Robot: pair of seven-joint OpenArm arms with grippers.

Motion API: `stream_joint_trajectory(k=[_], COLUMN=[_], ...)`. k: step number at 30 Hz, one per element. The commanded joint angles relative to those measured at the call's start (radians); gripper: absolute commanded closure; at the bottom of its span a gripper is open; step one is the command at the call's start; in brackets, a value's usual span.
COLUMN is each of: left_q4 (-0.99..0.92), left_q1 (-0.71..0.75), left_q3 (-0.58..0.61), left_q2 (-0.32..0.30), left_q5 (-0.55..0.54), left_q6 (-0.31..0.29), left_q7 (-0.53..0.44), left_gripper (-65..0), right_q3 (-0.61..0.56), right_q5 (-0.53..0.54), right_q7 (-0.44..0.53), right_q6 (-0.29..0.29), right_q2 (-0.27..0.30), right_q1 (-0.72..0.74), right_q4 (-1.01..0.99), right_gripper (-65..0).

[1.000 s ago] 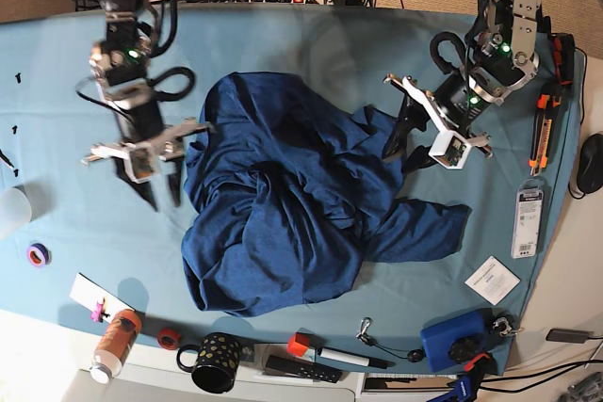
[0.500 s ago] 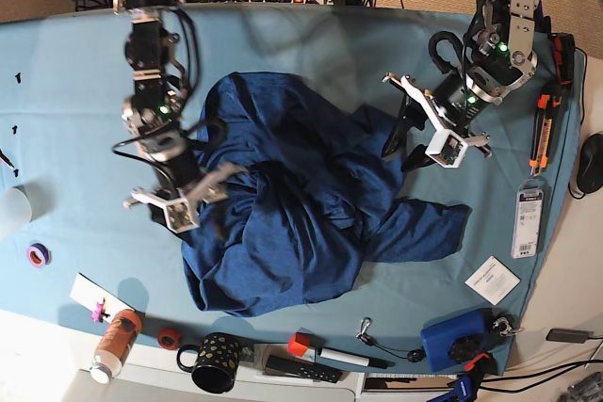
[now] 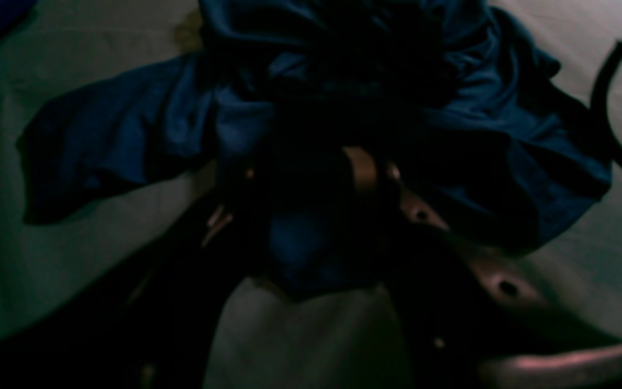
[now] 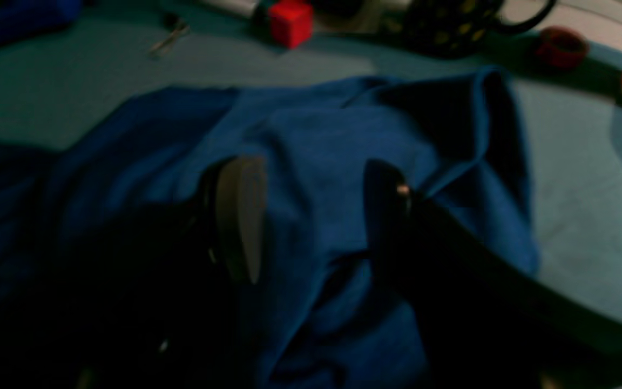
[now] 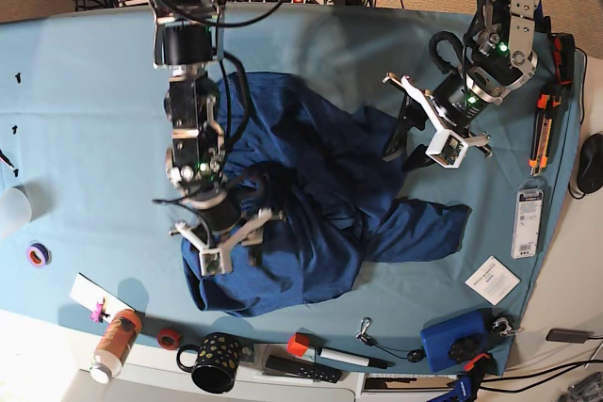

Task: Layout the t-shirt on the table in an organized manner, then fold the t-shirt properly
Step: 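Grasp the blue shirt with the right gripper and lift it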

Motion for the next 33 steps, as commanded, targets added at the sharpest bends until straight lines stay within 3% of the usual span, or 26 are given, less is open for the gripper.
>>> stream_joint_trajectory(k=[1, 4, 14, 16, 19, 26, 29, 33], left_q4=[0.016, 0.016, 0.016, 0.016, 0.016, 0.016, 0.016, 0.016], left_q1=[-0.01, -0.01, -0.01, -0.01, -0.01, -0.01, -0.01, -0.01], left_q3=[-0.005, -0.005, -0.005, -0.005, -0.005, -0.005, -0.005, -0.005], left_q2=[-0.008, -0.007, -0.007, -0.007, -0.007, -0.007, -0.007, -0.008], left_q5=[-0.011, -0.011, -0.011, -0.011, -0.011, -0.011, -0.011, -0.011], left_q6=[-0.004, -0.004, -0.004, -0.004, -0.004, -0.004, -0.004, -0.004], left_q7=[-0.026, -0.026, -0.026, -0.026, -0.026, -0.026, -0.026, -0.026], left_gripper=[-21.3, -21.3, -21.3, -21.3, -21.3, -21.3, -21.3, -21.3], right_q3=[0.004, 0.004, 0.001, 0.001, 0.001, 0.001, 0.001, 0.001], right_q5=[-0.006, -0.027, -0.024, -0.024, -0.024, -0.066, -0.114, -0.134], right_q7=[0.026, 0.019, 0.016, 0.017, 0.016, 0.021, -0.042, -0.222], right_q6=[-0.012, -0.048, -0.044, -0.044, -0.044, -0.044, -0.044, -0.043], right_q2=[0.0, 0.0, -0.023, -0.023, -0.023, -0.023, -0.022, -0.014], right_q1=[0.039, 0.061, 0.061, 0.061, 0.061, 0.06, 0.06, 0.06], right_q4=[0.002, -0.029, -0.108, -0.108, -0.108, -0.077, 0.028, 0.249], right_gripper=[-29.3, -29.3, -28.9, -20.6, -0.8, 0.0, 0.0, 0.0])
